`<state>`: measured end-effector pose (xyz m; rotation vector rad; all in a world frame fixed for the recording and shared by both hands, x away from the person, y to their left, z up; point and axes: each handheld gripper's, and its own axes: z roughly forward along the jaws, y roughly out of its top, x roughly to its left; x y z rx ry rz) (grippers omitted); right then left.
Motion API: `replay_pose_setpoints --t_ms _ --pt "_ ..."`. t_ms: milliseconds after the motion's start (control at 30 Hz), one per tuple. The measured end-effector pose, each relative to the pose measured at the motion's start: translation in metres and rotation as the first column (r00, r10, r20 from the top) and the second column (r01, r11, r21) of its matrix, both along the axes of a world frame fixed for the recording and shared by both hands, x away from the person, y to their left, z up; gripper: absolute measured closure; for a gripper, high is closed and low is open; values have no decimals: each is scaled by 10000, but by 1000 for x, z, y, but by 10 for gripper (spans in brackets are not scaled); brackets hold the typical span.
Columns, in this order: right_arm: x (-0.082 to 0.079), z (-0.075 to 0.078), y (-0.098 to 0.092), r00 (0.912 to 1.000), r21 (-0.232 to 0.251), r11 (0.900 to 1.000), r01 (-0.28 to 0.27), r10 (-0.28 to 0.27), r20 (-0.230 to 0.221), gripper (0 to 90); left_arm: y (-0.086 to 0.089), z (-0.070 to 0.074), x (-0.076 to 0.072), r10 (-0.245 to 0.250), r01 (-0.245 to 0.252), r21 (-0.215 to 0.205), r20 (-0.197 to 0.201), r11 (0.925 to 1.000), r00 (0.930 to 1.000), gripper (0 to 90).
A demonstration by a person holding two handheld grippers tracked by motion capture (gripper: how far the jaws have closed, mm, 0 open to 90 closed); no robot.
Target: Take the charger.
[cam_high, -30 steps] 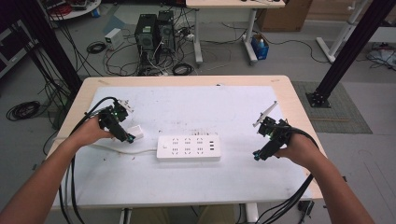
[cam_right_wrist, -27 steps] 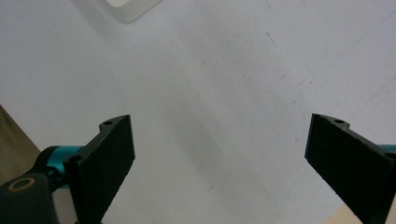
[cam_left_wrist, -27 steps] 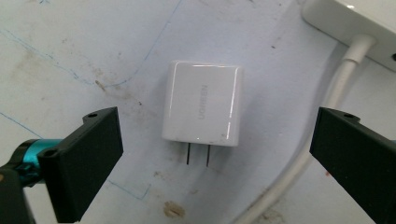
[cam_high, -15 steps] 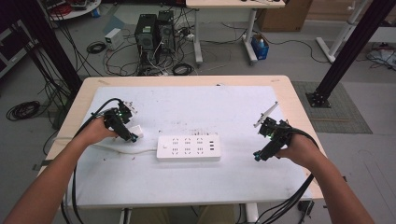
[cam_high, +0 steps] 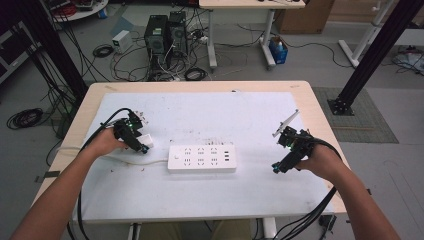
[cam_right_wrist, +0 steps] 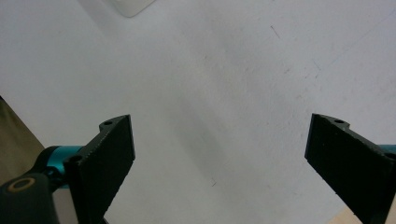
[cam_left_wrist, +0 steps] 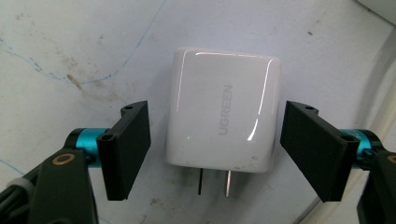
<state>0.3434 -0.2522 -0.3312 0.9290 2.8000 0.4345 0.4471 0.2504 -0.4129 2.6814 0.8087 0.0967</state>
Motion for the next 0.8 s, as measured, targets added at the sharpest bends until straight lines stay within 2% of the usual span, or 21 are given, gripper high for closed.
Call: replay_pose_setpoints --t_ms 100,233,333,433,533,800 --pt "0 -1 -1 10000 64 10000 59 -59 7 78 1 -1 0 88 -89 -150 -43 9998 10000 270" --pt "1 -2 0 10000 35 10000 -2 2 -5 78 2 -1 0 38 -39 -132 -73 9999 10000 289" --pt "1 -2 1 10000 16 10000 -13 13 -23 78 1 -3 0 50 -49 -88 115 9999 9999 318" --pt "1 -3 1 10000 50 10000 17 -17 17 78 3 -2 0 80 -78 -150 126 9999 9999 352" --pt "1 -4 1 10000 73 10000 13 -13 34 78 5 -2 -1 14 -10 -139 313 9999 9995 424" --pt "1 -4 -2 9992 65 9996 272 -274 281 78 6 -2 -5 60 -46 -240 585 9997 9983 427"
